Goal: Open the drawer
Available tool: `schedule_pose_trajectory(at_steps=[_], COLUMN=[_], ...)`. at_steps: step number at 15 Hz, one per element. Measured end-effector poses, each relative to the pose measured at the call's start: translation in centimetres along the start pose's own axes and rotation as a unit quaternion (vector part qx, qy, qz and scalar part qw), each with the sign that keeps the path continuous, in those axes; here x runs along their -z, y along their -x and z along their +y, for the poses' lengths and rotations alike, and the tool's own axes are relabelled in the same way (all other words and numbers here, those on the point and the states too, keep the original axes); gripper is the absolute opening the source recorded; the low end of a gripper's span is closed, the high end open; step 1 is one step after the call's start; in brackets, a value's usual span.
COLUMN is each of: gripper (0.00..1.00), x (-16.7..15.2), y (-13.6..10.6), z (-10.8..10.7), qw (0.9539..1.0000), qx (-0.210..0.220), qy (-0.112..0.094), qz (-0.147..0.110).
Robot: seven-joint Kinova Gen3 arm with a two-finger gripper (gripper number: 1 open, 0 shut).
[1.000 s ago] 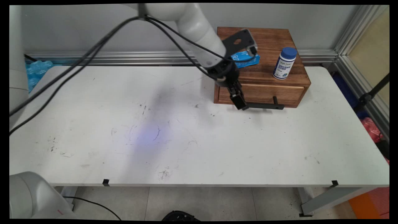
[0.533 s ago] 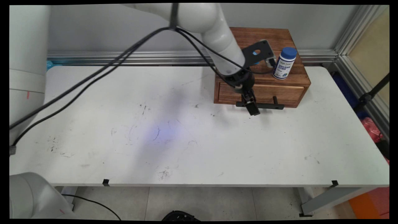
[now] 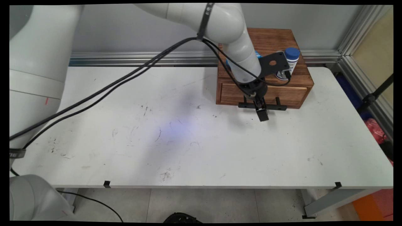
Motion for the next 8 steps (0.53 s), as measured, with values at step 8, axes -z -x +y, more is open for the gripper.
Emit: schedule_pose_trajectory(at_steps=[8], gripper=[1.00], x=[-3.2], y=[-1.0], z=[-0.1], qw=[0.9993], qx=[-0.027], qy=[0.005], qz=[-0.026])
